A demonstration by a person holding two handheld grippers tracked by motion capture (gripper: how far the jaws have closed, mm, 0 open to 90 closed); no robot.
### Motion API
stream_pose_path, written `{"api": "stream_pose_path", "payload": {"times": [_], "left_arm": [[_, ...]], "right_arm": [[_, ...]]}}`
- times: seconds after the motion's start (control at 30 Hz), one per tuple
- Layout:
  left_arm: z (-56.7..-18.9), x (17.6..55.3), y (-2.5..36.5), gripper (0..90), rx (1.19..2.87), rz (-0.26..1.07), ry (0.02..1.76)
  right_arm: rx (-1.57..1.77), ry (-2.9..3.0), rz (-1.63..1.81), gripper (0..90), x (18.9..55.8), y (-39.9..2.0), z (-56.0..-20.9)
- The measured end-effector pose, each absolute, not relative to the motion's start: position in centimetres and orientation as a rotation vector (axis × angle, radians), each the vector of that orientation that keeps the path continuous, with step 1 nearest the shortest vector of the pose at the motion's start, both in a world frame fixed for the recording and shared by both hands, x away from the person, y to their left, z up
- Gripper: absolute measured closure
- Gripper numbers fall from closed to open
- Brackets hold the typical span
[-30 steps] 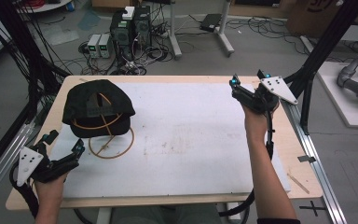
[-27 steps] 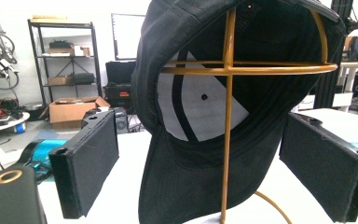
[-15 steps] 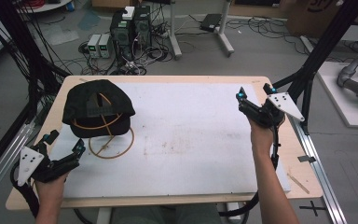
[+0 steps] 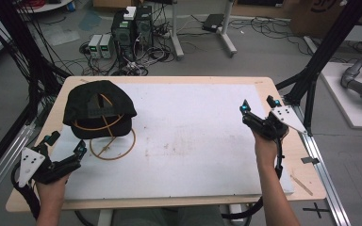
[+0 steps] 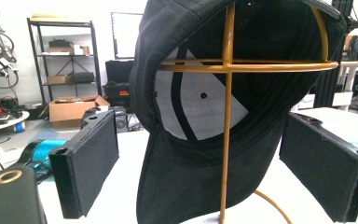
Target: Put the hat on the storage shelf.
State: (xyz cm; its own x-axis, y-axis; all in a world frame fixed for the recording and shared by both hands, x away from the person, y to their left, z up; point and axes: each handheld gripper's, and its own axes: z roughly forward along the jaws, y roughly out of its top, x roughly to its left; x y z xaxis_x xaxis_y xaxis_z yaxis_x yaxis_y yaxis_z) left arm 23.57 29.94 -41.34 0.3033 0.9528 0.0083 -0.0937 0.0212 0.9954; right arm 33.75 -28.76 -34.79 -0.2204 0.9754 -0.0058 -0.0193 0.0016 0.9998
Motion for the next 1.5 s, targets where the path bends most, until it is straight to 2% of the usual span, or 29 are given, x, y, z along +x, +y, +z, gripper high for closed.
{"api": "stream_pose_path", "payload": {"times": [1.5], "left_arm": [[-41.4,23.9,29.6,12.1,1.277,1.01,0.903]], "right_arm": [[1.195,1.402,1.334,15.7,32.1,-30.4,-40.6]]}}
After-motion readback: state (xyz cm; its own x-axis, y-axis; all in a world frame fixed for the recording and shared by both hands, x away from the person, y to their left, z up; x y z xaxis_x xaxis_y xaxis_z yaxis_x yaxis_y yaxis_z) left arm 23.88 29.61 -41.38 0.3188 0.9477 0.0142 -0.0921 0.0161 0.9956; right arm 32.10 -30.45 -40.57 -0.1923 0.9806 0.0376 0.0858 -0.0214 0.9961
